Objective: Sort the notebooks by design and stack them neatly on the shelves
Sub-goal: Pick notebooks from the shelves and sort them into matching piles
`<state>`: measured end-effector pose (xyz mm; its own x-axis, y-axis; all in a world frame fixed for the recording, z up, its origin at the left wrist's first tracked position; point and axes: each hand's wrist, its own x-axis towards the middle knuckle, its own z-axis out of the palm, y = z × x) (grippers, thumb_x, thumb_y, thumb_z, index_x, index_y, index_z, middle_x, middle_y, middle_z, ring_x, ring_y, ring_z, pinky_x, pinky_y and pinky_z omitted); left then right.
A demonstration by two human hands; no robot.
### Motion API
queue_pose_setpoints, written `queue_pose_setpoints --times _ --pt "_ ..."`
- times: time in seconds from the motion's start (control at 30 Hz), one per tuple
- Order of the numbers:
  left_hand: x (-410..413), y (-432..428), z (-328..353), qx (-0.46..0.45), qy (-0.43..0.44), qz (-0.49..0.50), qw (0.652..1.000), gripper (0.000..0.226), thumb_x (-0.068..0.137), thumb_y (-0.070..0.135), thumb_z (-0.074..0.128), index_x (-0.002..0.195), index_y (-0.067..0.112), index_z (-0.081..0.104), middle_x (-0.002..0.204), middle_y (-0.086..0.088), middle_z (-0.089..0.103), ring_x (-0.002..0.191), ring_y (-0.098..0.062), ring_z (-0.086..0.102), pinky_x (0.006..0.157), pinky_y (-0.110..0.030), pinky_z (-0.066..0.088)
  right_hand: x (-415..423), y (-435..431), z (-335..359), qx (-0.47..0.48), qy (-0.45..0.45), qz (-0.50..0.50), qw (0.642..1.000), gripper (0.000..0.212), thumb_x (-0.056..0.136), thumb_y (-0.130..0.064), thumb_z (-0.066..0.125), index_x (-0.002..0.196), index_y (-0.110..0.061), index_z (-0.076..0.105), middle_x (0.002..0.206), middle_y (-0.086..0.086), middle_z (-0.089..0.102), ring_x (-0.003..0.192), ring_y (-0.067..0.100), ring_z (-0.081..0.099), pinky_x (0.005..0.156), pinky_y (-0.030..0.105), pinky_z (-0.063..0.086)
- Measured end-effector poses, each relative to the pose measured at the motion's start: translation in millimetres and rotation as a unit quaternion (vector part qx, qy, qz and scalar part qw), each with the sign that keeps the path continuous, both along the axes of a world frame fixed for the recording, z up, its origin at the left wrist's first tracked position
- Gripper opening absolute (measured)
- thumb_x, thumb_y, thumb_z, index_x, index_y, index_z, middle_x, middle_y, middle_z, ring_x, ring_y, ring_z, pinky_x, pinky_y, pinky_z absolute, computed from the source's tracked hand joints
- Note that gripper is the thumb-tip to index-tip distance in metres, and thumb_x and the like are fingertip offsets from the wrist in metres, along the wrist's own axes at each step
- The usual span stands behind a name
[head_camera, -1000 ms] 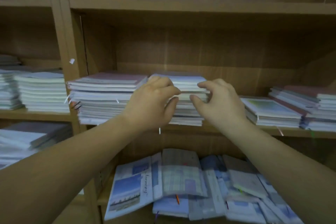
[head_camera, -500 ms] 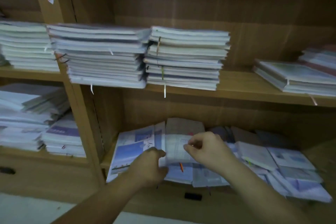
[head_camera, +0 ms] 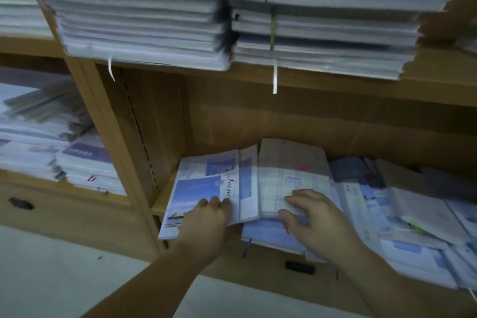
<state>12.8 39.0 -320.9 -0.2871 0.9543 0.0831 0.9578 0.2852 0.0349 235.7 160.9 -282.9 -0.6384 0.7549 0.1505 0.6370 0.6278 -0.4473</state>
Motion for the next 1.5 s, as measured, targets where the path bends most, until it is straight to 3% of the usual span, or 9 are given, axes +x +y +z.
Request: queue_pose_setpoints --times 0.23,0.43,0.6,0.77,0.87,0.97,1.2,1.4,1.5 --pt "9 -2 28 0.152 -0.073 0.048 0.985 0.047 0.070 0.007 0.081 0.116 0.011 0.069 0.059 -0.003 0.064 0.046 -0.026 0.059 0.043 -0.025 0.031 6 6 -1 -0.041 0.077 -0.018 0.996 0.052 0.093 -0.057 0.059 0.137 -0.028 0.062 0.137 -0.016 0.059 0.129 0.004 0.051 0.109 0.029 0.044" --pt "59 6 55 0.283 -0.062 -0.017 0.957 0.055 0.068 0.001 0.077 0.121 0.013 0.068 0.066 0.000 0.066 0.049 -0.023 0.059 0.042 -0.023 0.026 17 13 14 -0.180 0.200 -0.054 0.962 0.060 0.093 -0.068 0.039 0.146 -0.041 0.048 0.137 -0.022 0.057 0.126 -0.004 0.051 0.110 0.024 0.040" --pt "104 27 31 0.188 0.056 -0.173 0.965 0.053 0.065 0.016 0.060 0.116 0.018 0.073 0.110 -0.008 0.075 0.089 -0.025 0.074 0.053 -0.033 0.057 31 18 24 -0.156 0.264 -0.158 0.939 0.030 0.098 -0.058 0.049 0.098 -0.033 0.066 0.090 -0.014 0.068 0.088 -0.001 0.062 0.079 0.022 0.046" --pt "84 28 37 0.127 -0.219 -0.216 0.943 0.050 0.088 0.040 0.065 0.138 0.036 0.060 0.149 0.018 0.050 0.140 0.001 0.042 0.116 -0.027 0.040 40 27 10 -0.120 0.128 -0.153 0.973 0.022 0.085 -0.036 0.078 0.096 -0.021 0.066 0.085 -0.007 0.067 0.078 0.013 0.063 0.066 0.020 0.049" --pt "51 35 39 0.210 -0.236 -0.070 0.946 0.041 0.095 0.043 0.059 0.134 0.030 0.064 0.142 0.010 0.058 0.132 -0.011 0.053 0.105 -0.032 0.049 44 33 6 -0.137 0.147 -0.169 0.965 0.030 0.082 -0.042 0.079 0.093 -0.019 0.063 0.091 -0.006 0.068 0.083 0.008 0.066 0.079 0.027 0.055" --pt "27 37 37 0.160 -0.274 0.069 0.946 0.038 0.097 0.046 0.060 0.131 0.029 0.063 0.125 0.005 0.066 0.114 -0.021 0.062 0.087 -0.030 0.051 44 34 3 -0.178 0.161 -0.170 0.956 0.019 0.088 -0.032 0.077 0.092 -0.040 0.060 0.090 -0.032 0.064 0.085 -0.018 0.059 0.073 0.004 0.044" --pt "53 41 26 0.108 -0.411 0.067 0.903 0.022 0.096 0.047 0.061 0.105 0.028 0.069 0.093 0.011 0.074 0.085 -0.011 0.068 0.076 -0.032 0.058 42 41 6 -0.185 0.102 -0.187 0.959 0.060 0.101 -0.032 0.056 0.156 -0.016 0.036 0.156 -0.001 0.044 0.145 0.024 0.038 0.117 0.036 0.034" --pt "55 50 31 0.156 -0.499 0.155 0.838 0.029 0.091 0.040 0.073 0.088 0.012 0.066 0.083 -0.011 0.071 0.082 -0.028 0.069 0.074 -0.046 0.057 48 38 7 -0.183 0.106 -0.190 0.959 0.076 0.093 -0.052 0.065 0.154 -0.018 0.037 0.152 -0.004 0.048 0.142 0.021 0.042 0.108 0.030 0.038" --pt "53 53 37 0.159 -0.567 0.186 0.787 0.038 0.085 0.037 0.081 0.109 0.011 0.067 0.092 -0.010 0.072 0.089 -0.027 0.071 0.086 -0.048 0.059 47 39 5 -0.186 0.104 -0.181 0.960 0.082 0.091 -0.057 0.064 0.157 -0.021 0.033 0.156 -0.008 0.043 0.144 0.018 0.039 0.116 0.033 0.036"
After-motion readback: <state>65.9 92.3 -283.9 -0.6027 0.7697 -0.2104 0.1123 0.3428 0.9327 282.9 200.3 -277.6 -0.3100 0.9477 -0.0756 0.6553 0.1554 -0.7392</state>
